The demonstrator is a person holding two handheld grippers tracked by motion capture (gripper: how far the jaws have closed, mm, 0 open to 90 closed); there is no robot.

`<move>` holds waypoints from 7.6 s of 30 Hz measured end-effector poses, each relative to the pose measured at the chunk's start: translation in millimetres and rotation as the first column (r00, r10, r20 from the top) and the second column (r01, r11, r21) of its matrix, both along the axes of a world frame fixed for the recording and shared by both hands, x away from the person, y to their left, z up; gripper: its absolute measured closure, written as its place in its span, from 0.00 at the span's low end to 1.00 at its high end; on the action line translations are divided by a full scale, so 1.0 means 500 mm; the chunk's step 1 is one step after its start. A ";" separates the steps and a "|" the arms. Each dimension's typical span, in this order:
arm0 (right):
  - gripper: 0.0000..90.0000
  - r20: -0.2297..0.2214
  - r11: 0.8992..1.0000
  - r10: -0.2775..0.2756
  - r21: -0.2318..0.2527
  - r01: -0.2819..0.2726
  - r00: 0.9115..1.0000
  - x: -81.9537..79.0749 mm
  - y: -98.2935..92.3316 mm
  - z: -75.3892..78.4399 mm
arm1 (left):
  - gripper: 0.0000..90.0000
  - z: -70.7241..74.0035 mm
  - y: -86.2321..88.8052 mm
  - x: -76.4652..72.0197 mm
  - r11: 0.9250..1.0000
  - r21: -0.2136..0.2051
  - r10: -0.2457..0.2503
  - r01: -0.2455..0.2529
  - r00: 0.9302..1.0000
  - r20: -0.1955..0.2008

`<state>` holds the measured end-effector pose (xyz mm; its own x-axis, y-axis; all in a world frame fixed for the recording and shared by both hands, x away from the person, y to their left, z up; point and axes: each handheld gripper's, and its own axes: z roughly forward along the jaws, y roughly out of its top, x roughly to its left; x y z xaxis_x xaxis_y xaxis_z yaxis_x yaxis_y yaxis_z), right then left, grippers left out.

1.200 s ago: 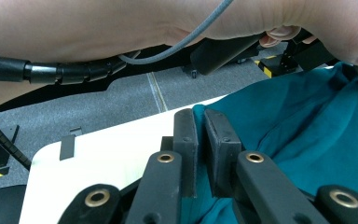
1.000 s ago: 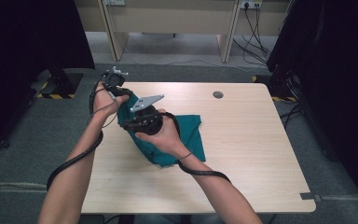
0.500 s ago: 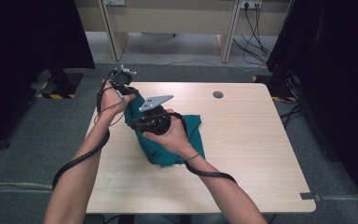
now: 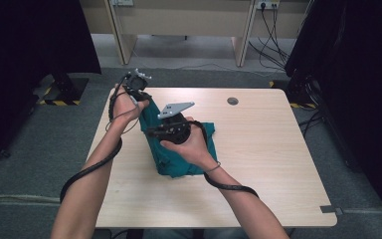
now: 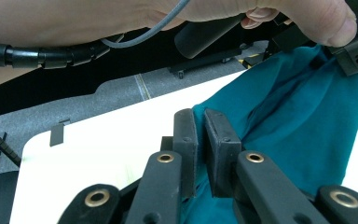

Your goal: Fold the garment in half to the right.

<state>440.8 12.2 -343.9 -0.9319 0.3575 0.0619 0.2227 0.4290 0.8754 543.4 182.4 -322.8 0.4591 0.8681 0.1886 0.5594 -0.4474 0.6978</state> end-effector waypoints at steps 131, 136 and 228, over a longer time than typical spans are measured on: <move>0.93 -0.015 0.996 -0.093 0.002 0.093 0.996 -0.013 -0.137 -0.033 | 0.87 -0.011 -0.140 0.002 0.997 -0.001 -0.082 0.082 0.996 0.026; 0.93 -0.019 0.995 -0.097 0.003 0.097 0.995 -0.014 -0.143 -0.037 | 0.87 -0.014 -0.147 0.003 0.996 0.000 -0.086 0.086 0.996 0.027; 0.93 -0.056 0.989 -0.146 0.002 0.146 0.988 -0.024 -0.213 -0.083 | 0.86 -0.047 -0.224 0.004 0.991 -0.017 -0.130 0.131 0.991 0.025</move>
